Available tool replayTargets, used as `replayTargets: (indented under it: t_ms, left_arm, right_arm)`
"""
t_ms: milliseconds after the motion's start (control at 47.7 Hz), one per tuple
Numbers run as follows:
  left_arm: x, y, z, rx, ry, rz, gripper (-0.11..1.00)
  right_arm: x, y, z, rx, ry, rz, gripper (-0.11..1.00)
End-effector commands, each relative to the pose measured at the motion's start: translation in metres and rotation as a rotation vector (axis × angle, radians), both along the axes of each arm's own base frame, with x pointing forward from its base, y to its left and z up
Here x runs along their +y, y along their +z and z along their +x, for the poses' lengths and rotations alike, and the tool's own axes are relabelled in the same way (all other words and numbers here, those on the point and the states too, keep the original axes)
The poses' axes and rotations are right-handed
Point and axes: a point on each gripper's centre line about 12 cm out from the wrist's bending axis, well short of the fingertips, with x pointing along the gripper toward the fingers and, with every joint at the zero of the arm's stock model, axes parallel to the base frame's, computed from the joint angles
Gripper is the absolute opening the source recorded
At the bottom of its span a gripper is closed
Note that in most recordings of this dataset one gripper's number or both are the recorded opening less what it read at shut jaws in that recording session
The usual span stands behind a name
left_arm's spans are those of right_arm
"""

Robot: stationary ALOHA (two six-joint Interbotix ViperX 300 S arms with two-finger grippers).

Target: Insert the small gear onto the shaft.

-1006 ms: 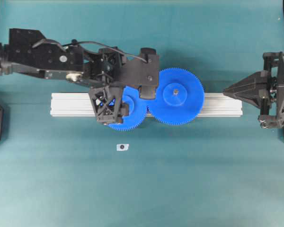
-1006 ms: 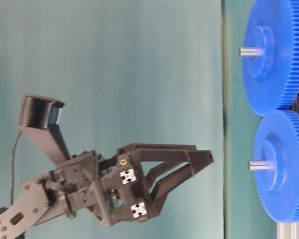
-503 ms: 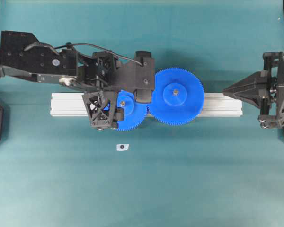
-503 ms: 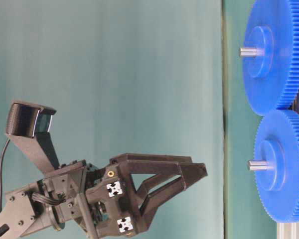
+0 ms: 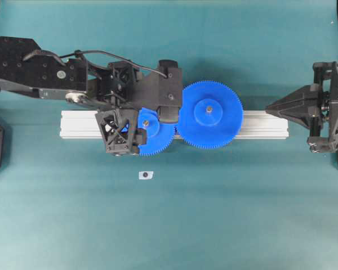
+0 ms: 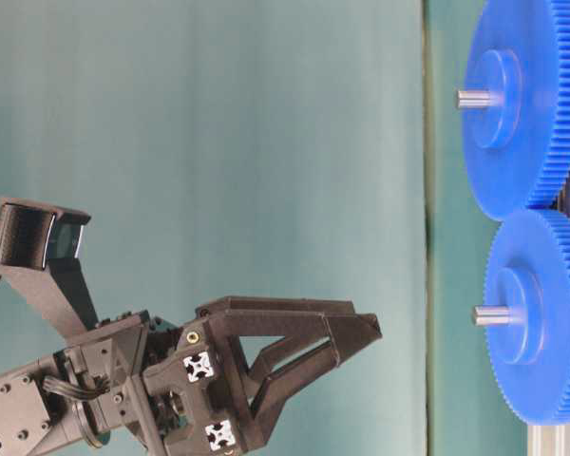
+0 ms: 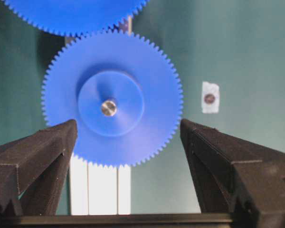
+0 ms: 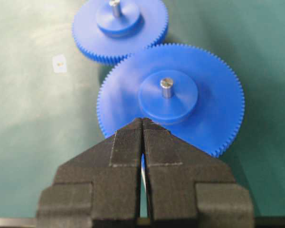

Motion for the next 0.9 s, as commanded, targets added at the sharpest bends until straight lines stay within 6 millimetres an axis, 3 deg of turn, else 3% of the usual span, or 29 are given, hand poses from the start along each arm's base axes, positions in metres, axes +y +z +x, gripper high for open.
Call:
replayTargets:
  t_ms: [0,880]
  left_arm:
    - [-0.0011,0.0164,-0.0027,-0.041,0.002,0.002,0.83]
    - [-0.0011,0.0163,-0.0033,-0.041,0.03,-0.013,0.82]
  right_arm:
    - [-0.0007,0.0048,0.0024,-0.016,-0.006,0.008,0.0]
    - [-0.001,0.0053,0.0023,-0.019,-0.008,0.007,0.0]
